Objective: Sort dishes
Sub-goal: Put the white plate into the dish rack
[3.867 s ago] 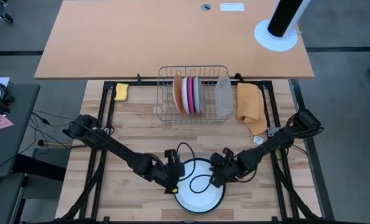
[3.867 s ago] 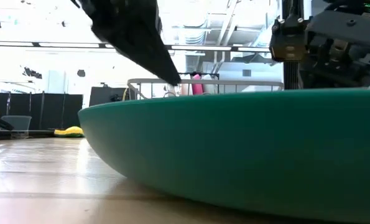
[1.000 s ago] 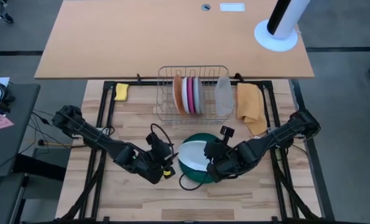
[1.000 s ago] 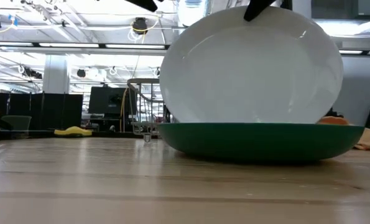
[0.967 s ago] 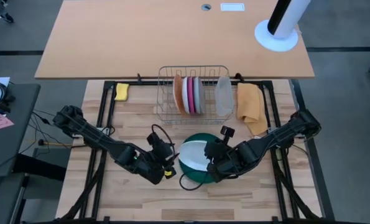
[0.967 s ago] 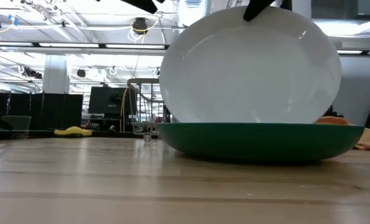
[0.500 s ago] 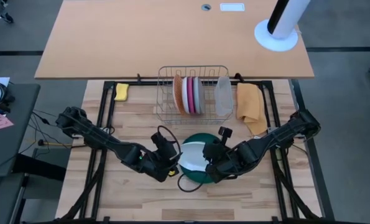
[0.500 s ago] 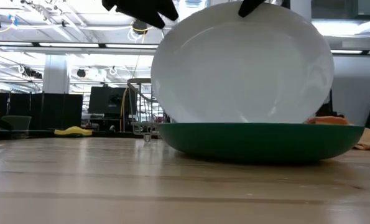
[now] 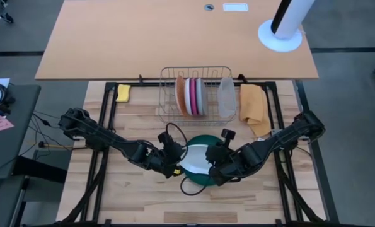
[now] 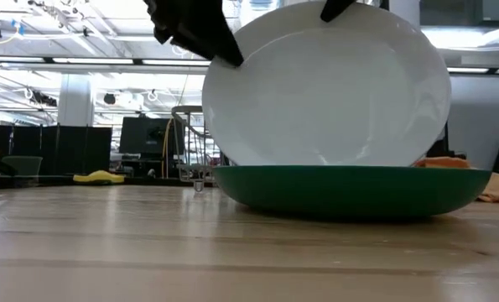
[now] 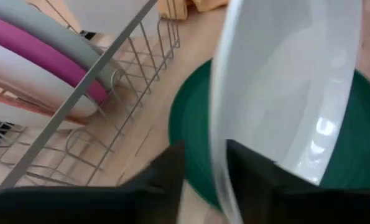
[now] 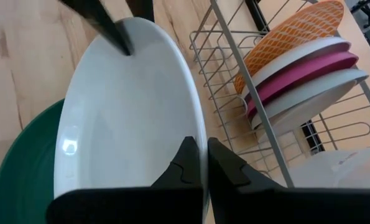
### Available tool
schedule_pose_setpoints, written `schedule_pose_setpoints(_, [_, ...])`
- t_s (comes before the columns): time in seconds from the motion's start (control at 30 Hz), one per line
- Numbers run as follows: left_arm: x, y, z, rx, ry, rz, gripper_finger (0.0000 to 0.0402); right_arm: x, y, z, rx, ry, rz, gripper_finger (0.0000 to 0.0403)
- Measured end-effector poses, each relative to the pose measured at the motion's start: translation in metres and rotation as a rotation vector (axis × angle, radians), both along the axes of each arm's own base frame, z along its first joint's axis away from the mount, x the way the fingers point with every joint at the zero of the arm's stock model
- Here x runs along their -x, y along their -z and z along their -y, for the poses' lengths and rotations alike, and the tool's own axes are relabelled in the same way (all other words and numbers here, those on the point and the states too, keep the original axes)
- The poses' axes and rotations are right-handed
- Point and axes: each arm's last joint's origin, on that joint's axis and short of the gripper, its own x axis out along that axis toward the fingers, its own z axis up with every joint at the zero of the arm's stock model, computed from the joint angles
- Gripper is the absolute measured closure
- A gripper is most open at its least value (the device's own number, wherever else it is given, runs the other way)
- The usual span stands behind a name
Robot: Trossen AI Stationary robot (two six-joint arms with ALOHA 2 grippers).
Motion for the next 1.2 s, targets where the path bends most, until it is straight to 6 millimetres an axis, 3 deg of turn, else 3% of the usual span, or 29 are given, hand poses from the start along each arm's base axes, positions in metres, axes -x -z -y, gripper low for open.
schedule_pose_setpoints(0.1, [-0.004,0.002,-0.001,0.013,0.003,0.003,0.0369,0.000,0.000,0.000,-0.001,-0.001,0.001,0.0397])
schedule_pose_setpoints(0.17, [-0.004,0.003,-0.002,0.017,-0.011,0.011,0.0387,0.000,0.000,-0.002,-0.005,-0.006,0.002,0.0397])
schedule_pose_setpoints(0.4, [-0.005,0.002,-0.005,0.009,-0.059,0.036,0.0396,0.001,-0.001,-0.001,0.010,-0.017,-0.008,0.0388])
schedule_pose_setpoints(0.9, [-0.005,0.002,-0.005,0.000,-0.065,0.037,0.0399,0.009,0.002,-0.006,-0.160,0.073,-0.009,0.0233])
schedule_pose_setpoints(1.2, [-0.005,0.002,-0.005,-0.003,-0.063,0.036,0.0399,0.005,0.027,0.013,-0.131,0.138,-0.064,0.0178])
